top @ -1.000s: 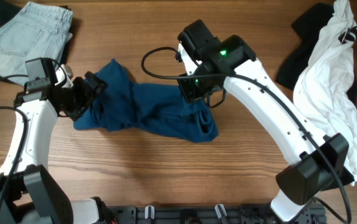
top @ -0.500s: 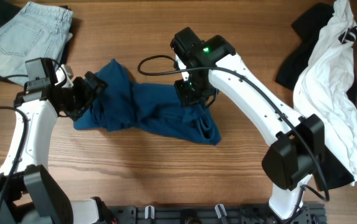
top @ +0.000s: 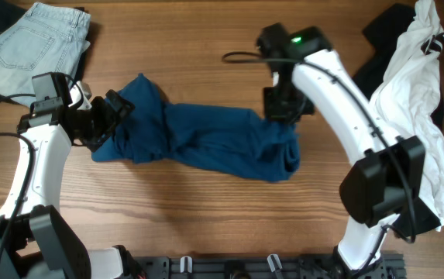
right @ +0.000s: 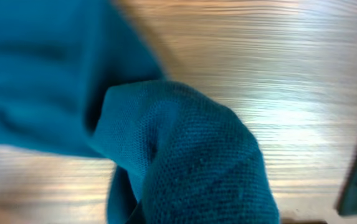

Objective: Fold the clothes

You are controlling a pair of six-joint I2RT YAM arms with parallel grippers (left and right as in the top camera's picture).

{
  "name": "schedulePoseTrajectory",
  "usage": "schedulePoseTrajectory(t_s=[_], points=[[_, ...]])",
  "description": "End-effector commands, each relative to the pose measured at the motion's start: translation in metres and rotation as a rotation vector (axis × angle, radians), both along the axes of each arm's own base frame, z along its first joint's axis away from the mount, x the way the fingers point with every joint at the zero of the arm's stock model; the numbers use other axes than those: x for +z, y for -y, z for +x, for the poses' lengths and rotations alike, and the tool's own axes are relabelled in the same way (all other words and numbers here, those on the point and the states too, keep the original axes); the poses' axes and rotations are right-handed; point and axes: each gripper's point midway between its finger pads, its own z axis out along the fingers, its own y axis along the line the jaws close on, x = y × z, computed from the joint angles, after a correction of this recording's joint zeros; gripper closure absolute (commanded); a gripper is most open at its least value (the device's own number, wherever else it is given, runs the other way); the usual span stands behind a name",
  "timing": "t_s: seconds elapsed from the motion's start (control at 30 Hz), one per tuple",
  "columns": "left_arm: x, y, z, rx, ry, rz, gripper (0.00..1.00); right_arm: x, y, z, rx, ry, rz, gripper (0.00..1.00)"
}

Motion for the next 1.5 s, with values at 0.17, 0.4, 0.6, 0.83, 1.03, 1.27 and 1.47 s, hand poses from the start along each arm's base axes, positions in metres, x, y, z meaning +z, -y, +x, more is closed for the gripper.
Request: schedulePoseTrajectory(t_s=[0.17, 0.4, 0.6, 0.83, 1.03, 1.27, 1.47], points=[[-0.001, 0.003, -0.003, -0.006, -0.012, -0.015, 0.00, 0.008, 0.075, 0.017, -0.230, 0.025, -0.094, 0.96], [-0.002, 0.003, -0.004, -0.006, -0.018, -0.017, 0.00, 0.012, 0.136, 0.010, -0.382, -0.009, -0.191, 0.96], [-0.002, 0.004, -0.006, -0.006, -0.027, -0.019, 0.00, 0.014, 0.165, 0.009, -0.447, -0.007, -0.221, 0.96], [-0.003, 0.004, -0.007, -0.006, -0.033, -0.021, 0.00, 0.015, 0.197, 0.004, -0.521, -0.009, -0.254, 0.96], [-0.003, 0.004, -0.007, -0.006, -0.033, -0.021, 0.00, 0.014, 0.200, 0.003, -0.531, -0.019, -0.228, 0.96], [-0.003, 0.004, -0.007, -0.006, -0.033, -0.021, 0.00, 0.012, 0.170, 0.006, -0.466, -0.031, -0.159, 0.96], [-0.003, 0.004, -0.007, -0.006, -0.033, -0.021, 0.00, 0.013, 0.141, 0.009, -0.410, -0.019, -0.146, 0.96]])
